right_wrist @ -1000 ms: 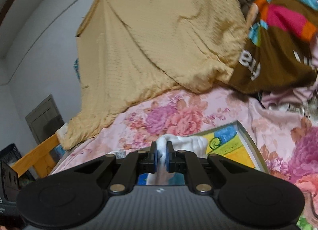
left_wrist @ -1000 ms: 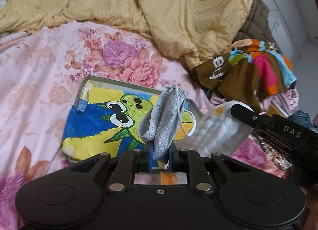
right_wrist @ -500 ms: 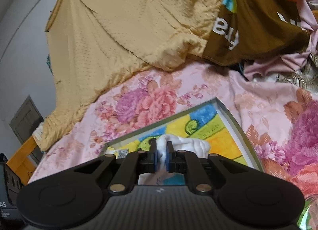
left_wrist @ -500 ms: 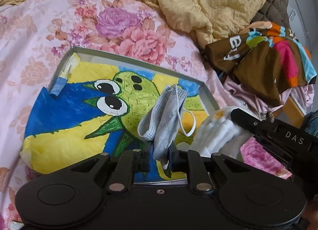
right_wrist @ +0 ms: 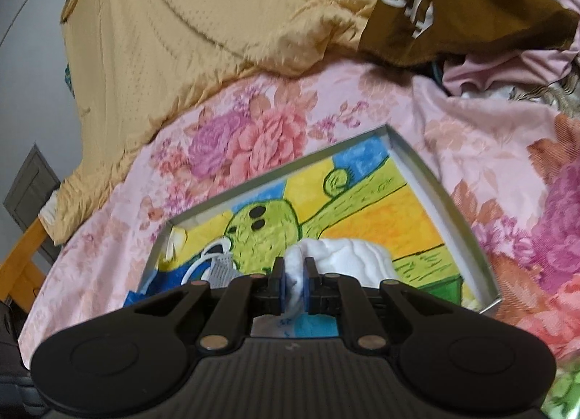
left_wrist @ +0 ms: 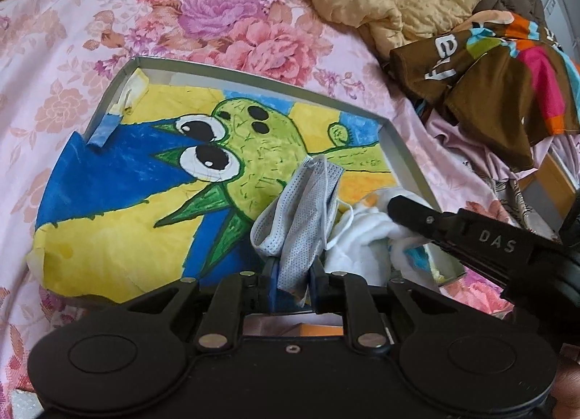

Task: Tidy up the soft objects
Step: 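Open the left tool dropping the mask while the right tool releases the white cloth into the tray, then move both open tools back toward the remaining items on the bed, then grasp the striped cloth with the left tool while the right tool grasps the grey burlap pouch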

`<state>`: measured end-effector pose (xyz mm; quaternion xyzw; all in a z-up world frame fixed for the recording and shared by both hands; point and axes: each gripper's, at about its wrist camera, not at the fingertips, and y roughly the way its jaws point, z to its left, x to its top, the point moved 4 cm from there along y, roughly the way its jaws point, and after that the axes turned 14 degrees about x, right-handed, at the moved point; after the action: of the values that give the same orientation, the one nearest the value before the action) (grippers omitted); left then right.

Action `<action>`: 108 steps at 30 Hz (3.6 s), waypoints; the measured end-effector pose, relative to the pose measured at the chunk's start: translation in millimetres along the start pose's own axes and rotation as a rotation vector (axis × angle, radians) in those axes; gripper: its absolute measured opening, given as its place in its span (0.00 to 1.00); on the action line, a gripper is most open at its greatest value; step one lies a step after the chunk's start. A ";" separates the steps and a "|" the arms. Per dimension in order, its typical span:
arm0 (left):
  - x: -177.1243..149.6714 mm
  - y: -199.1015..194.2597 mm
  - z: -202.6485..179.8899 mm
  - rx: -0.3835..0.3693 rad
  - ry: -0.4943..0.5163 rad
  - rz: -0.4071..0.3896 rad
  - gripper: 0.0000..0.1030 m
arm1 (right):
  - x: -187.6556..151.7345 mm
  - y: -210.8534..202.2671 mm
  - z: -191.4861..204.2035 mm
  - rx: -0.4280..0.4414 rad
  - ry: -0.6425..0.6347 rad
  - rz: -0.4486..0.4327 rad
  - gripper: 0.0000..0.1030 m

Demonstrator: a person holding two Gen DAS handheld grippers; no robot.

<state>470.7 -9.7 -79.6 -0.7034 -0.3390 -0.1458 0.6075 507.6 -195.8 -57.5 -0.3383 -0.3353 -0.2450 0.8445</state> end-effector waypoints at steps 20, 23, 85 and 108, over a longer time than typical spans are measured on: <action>-8.3 -32.1 6.4 0.056 -0.052 -0.003 0.65 | 2.4 -27.0 20.7 0.042 -0.056 0.008 0.64; -10.8 -46.2 7.6 0.054 -0.046 -0.014 0.68 | 6.7 -41.9 28.5 0.048 -0.075 -0.021 0.69; -212.9 -254.7 34.5 -0.029 0.152 -0.308 0.99 | -155.4 -275.9 104.0 -0.222 -0.178 -0.063 1.00; -223.8 -213.1 58.2 0.064 0.148 -0.203 0.99 | -171.2 -231.7 84.3 -0.314 -0.155 0.198 1.00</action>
<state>156.4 -14.4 -69.5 -0.6331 -0.3672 -0.2472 0.6350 213.2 -252.6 -42.5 -0.5150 -0.3221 -0.1830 0.7730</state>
